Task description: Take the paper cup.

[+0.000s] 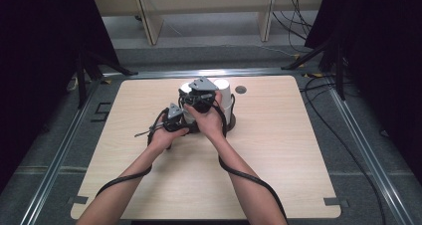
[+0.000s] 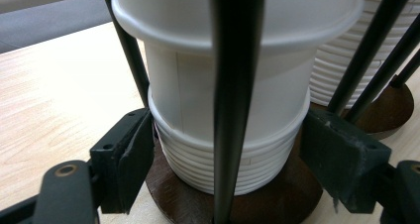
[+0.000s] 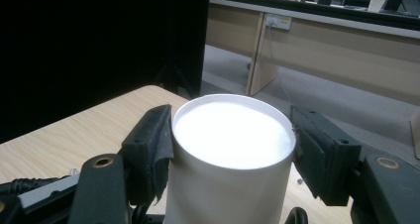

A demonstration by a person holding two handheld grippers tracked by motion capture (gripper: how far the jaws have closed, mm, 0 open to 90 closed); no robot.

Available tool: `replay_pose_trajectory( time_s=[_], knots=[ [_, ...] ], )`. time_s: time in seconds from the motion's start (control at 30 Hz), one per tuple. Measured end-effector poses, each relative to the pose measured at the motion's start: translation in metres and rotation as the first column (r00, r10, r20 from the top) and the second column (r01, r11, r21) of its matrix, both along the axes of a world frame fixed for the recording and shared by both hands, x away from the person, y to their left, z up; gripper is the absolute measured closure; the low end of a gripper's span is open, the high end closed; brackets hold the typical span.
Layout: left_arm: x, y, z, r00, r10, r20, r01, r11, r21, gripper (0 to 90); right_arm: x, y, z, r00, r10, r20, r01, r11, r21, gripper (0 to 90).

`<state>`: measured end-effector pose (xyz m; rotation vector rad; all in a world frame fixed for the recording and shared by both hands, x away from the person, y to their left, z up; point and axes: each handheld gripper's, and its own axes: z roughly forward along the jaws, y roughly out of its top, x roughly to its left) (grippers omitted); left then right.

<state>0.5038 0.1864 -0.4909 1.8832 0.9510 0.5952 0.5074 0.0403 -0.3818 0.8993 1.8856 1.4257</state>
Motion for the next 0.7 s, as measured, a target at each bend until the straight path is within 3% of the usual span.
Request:
replay_pose_trajectory(
  time_s=[0.23, 0.27, 0.33, 0.6, 0.7],
  knots=[
    [0.000, 0.000, 0.000, 1.0000, 0.001, -0.002, -0.001, 1.0000, 0.000, 21.5, -0.003, -0.001, 0.005, 0.9999, 0.004, 0.010, -0.004, 1.000, 0.011, 35.9],
    [0.000, 0.000, 0.000, 1.0000, 0.002, -0.003, -0.002, 1.0000, 0.000, 21.5, -0.002, -0.001, 0.007, 0.9994, 0.008, 0.034, -0.008, 1.000, 0.005, 35.9],
    [0.001, 0.000, 0.000, 1.0000, 0.002, 0.000, -0.002, 1.0000, 0.008, 21.5, -0.004, 0.000, 0.008, 0.9999, 0.010, 0.011, -0.010, 1.000, 0.016, 35.9],
    [0.001, 0.000, 0.000, 1.0000, -0.002, -0.006, 0.002, 1.0000, 0.004, 21.5, -0.005, 0.000, 0.016, 0.9988, 0.013, 0.046, -0.015, 0.999, 0.034, 36.0],
    [0.000, 0.000, 0.000, 1.0000, 0.000, -0.007, 0.000, 1.0000, 0.003, 21.4, -0.007, -0.001, 0.017, 0.9993, 0.009, 0.037, -0.010, 1.000, 0.024, 36.0]
  ],
)
